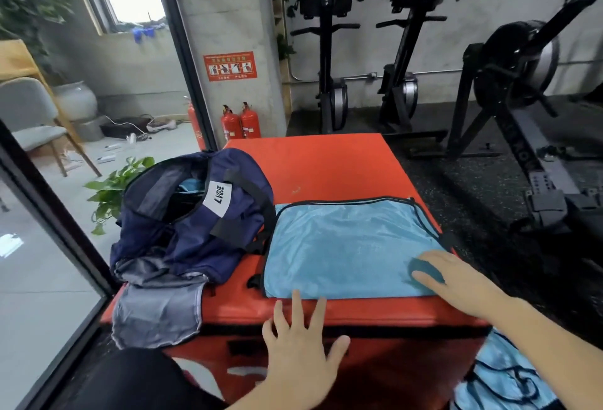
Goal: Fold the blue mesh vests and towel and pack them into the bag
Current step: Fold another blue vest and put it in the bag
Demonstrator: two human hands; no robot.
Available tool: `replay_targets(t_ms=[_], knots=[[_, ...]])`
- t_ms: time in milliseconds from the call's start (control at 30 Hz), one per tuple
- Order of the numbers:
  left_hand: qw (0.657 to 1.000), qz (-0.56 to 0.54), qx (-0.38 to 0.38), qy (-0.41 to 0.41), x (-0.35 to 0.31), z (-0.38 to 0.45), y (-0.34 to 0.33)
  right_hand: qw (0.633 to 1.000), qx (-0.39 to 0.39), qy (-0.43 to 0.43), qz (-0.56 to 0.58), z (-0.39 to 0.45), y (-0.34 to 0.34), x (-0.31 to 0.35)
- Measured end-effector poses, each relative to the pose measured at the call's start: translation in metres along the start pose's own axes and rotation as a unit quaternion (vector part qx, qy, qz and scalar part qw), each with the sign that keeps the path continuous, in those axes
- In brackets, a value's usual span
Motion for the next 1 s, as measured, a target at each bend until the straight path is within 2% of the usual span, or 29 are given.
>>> replay_targets(t_ms=[100, 200, 400, 500, 633, 767, 1000], knots=[[0.999, -0.027, 0.026, 0.033, 0.006, -0.01, -0.006, 1.0, -0.003, 0.018, -0.011, -0.009, 0.002, 0.001], [0.997, -0.06, -0.002, 0.04, 0.013, -0.001, 0.007, 0.999, 0.001, 0.041, -0.017, -0.018, 0.005, 0.002], [0.993, -0.112, -0.043, 0.011, 0.02, 0.033, 0.017, 0.994, 0.023, 0.079, -0.067, -0.028, 0.01, -0.001], [0.989, -0.14, -0.032, 0.017, 0.028, 0.058, 0.018, 0.991, -0.002, 0.088, -0.098, -0.025, 0.011, -0.006], [0.991, -0.128, -0.016, -0.039, 0.032, 0.104, 0.025, 0.987, -0.009, 0.087, -0.134, -0.019, 0.008, -0.016], [0.986, -0.148, -0.003, -0.076, 0.031, 0.166, 0.029, 0.971, -0.123, 0.114, -0.171, -0.012, 0.005, -0.015], [0.985, -0.138, 0.022, -0.101, 0.009, 0.279, 0.046, 0.936, -0.23, 0.131, -0.233, 0.003, 0.0, 0.011]])
Point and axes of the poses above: each hand's wrist, its own z-axis towards the middle knuckle, its own y-axis out of the back of the hand, x = y × z, the point moved 6 cm from there along z, towards the middle knuckle, and after that the axes turned 3 degrees about -z, right-handed, at the moved point
